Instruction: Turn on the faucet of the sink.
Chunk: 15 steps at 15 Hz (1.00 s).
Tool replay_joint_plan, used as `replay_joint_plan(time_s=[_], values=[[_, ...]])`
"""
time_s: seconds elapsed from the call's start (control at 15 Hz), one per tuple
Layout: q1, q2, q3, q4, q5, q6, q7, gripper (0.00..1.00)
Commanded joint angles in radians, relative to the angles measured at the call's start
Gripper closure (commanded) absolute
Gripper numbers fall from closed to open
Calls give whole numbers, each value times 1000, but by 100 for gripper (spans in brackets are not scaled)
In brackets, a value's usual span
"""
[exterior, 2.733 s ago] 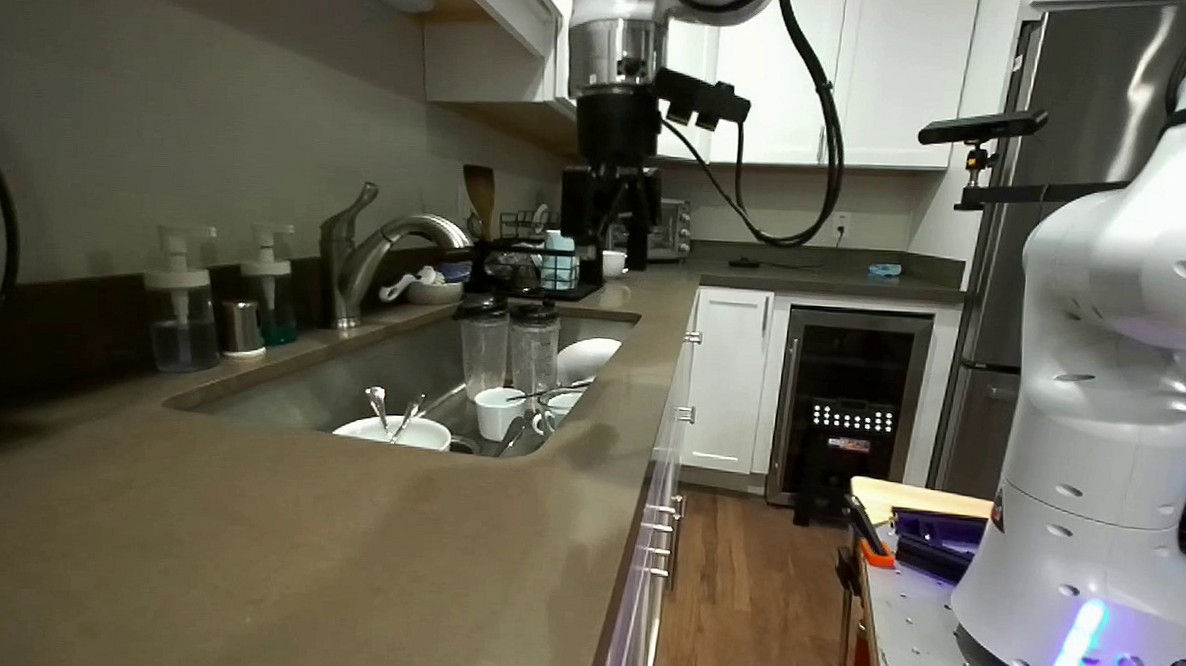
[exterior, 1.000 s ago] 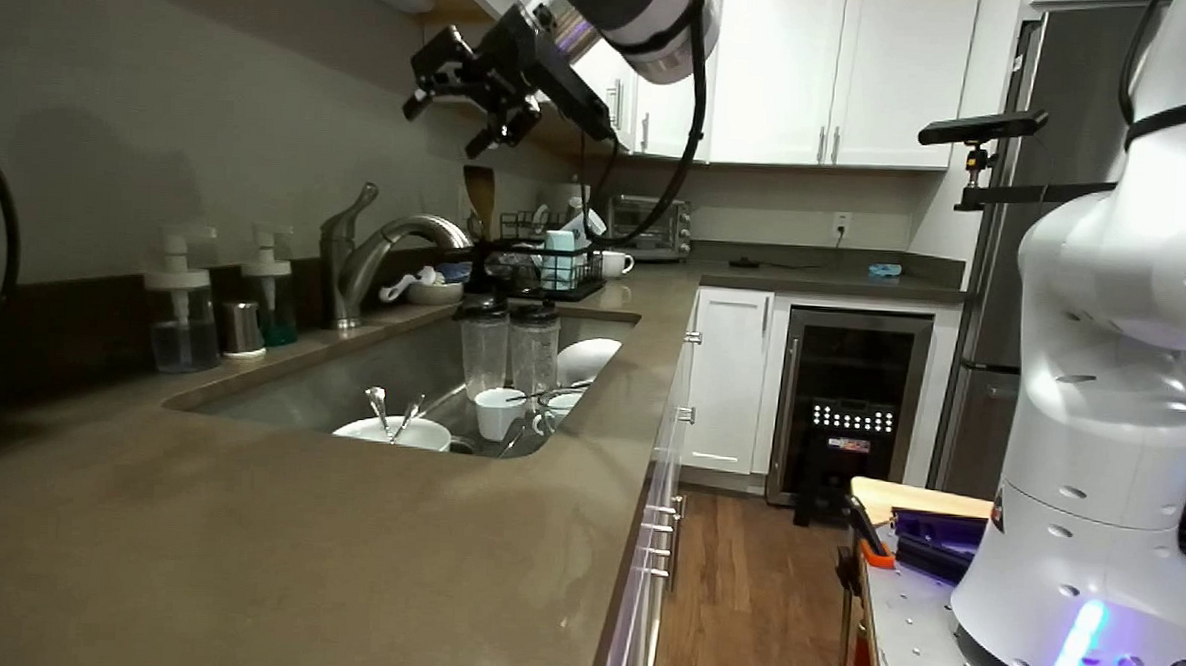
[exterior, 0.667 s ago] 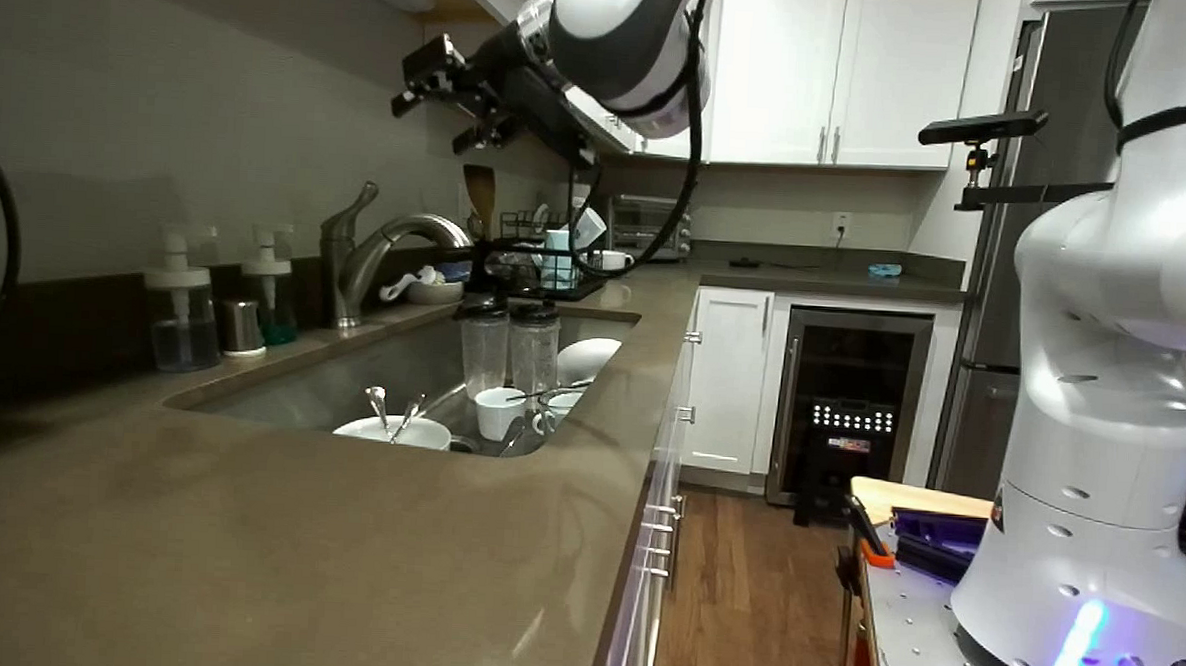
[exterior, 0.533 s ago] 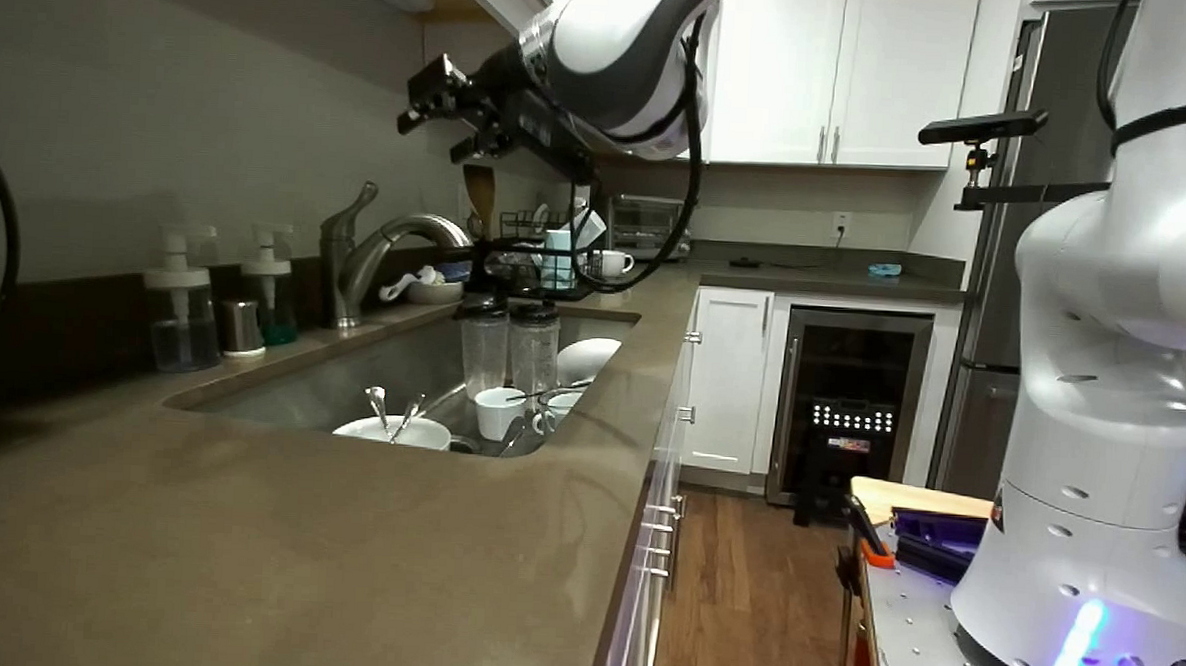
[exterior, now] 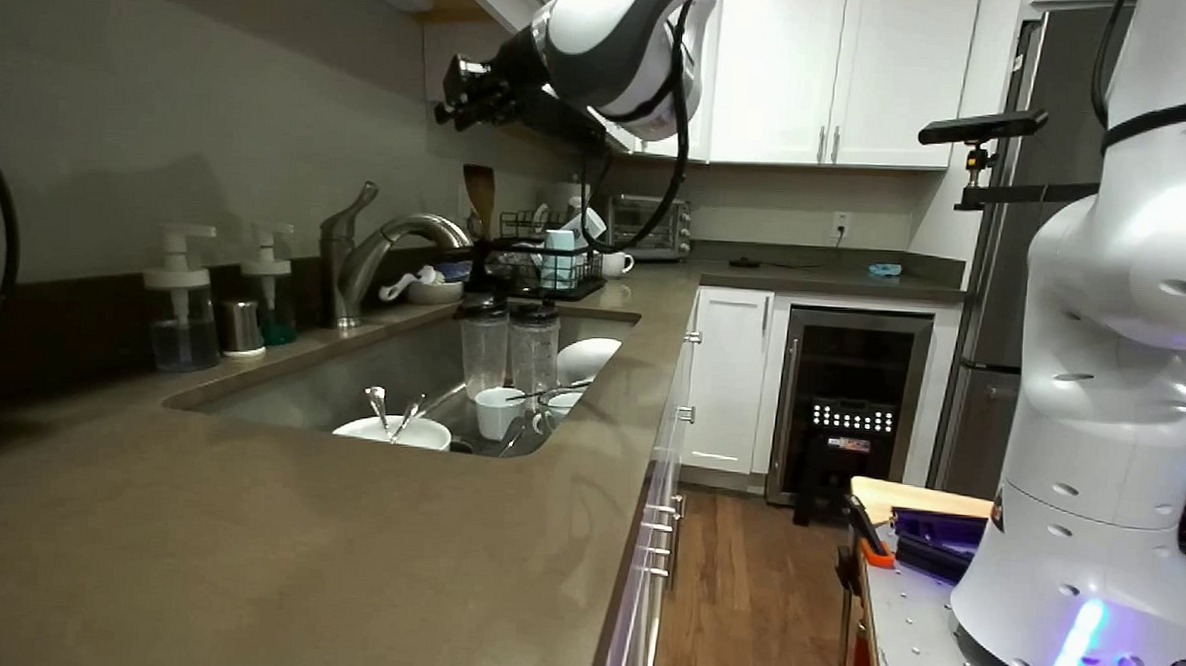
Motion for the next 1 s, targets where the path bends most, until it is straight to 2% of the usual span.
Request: replay_joint_plan(time_s=[0.0,0.4,0.53,0.87,0.93], values=[[-8,47,29,59,-7,-1,-64,98],[18,200,32,200,-100,-4,-43,100],[32,256,3,252,-143,-7,-13,100],[27,353,-34,332,-170,-8,-17,100],[24,367,-35,347,-141,-14,-47,100]])
